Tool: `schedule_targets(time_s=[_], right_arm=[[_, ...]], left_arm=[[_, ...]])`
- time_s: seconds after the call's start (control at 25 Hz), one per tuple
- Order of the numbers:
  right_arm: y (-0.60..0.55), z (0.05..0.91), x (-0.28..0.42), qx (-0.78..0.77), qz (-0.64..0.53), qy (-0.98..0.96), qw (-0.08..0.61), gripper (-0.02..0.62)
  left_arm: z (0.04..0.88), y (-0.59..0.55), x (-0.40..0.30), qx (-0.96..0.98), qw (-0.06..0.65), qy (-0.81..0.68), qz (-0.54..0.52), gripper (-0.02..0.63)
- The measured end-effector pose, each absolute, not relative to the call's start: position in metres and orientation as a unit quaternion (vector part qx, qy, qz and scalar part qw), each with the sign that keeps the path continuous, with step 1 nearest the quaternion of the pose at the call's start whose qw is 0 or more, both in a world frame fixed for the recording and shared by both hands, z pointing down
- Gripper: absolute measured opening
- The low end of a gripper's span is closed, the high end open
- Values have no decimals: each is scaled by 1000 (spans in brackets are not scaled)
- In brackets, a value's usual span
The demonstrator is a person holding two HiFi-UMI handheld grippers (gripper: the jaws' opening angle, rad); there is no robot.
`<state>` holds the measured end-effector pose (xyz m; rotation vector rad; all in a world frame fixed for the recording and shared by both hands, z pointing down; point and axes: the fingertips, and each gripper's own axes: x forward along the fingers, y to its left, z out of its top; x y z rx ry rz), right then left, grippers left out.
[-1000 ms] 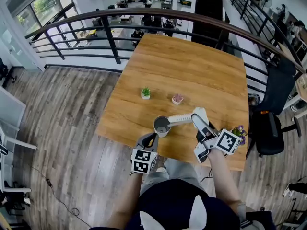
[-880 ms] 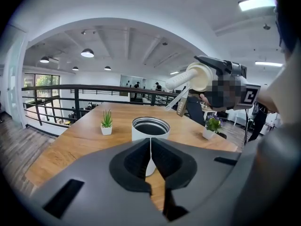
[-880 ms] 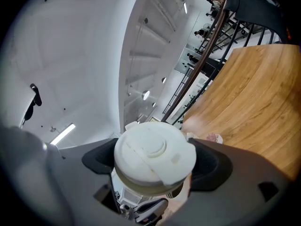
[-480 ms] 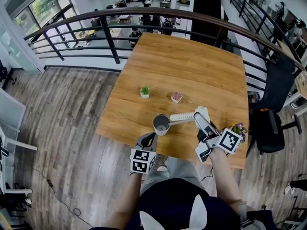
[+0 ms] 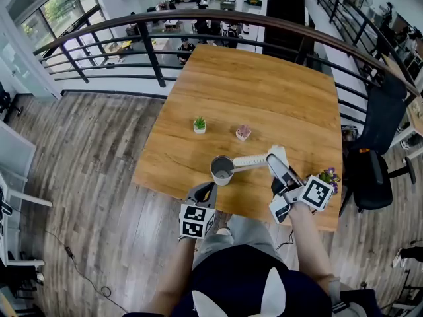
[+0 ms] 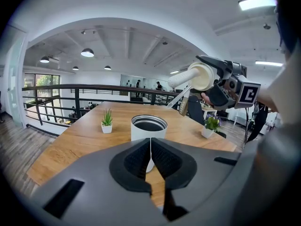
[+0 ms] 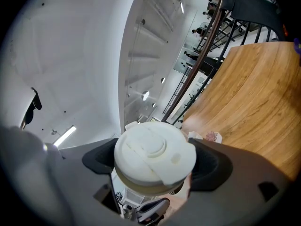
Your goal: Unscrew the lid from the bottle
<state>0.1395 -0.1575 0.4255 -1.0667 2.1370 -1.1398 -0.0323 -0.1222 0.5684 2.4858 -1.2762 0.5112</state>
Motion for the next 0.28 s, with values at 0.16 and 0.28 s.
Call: schedule_targets(time_s=[0.16, 0.28], right_arm=[[-155, 425, 138, -387, -421, 783, 246, 462], [-154, 426, 138, -386, -422, 782, 247, 462]], left_arm=[[568, -120, -32, 866, 150, -443, 178, 25], [568, -120, -31, 866, 148, -444, 177, 25]])
